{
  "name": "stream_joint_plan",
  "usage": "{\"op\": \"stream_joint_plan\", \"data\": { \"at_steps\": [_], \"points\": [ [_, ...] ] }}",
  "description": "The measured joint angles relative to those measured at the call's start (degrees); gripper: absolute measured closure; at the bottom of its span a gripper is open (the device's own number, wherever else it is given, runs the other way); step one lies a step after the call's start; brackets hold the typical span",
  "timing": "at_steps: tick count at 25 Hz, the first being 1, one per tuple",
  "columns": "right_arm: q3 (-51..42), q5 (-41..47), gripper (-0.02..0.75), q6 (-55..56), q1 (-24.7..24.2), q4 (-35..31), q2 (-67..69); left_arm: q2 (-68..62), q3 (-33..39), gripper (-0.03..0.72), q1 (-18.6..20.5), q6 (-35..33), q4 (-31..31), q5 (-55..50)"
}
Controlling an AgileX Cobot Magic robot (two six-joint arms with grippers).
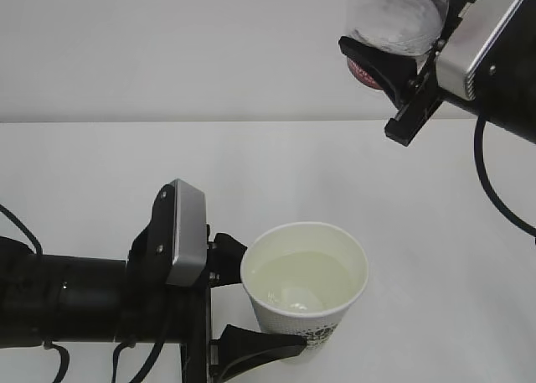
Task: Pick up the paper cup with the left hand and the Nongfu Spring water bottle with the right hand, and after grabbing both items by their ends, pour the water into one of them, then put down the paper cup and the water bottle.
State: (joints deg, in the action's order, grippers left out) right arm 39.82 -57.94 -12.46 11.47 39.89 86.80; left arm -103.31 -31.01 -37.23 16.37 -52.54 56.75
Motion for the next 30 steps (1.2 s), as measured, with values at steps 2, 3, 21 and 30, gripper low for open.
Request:
{"op": "stream_joint_plan", "data": {
  "at_steps": [2,3,21,30],
  "points": [
    [0.0,0.0,0.326,1.56,0.0,0.0,0.0,0.0,0.0,0.153,0.0,0.0,0.0,0.64],
    [0.0,0.0,0.326,2.54,0.0,0.0,0.0,0.0,0.0,0.153,0.0,0.0,0.0,1.18],
    [0.0,0.22,0.326,16.07,0.0,0.0,0.0,0.0,0.0,0.153,0.0,-0.46,0.0,3.98],
    [0.0,4.14,0.326,19.39,0.0,0.0,0.0,0.0,0.0,0.153,0.0,-0.56,0.0,3.98]
  ]
}}
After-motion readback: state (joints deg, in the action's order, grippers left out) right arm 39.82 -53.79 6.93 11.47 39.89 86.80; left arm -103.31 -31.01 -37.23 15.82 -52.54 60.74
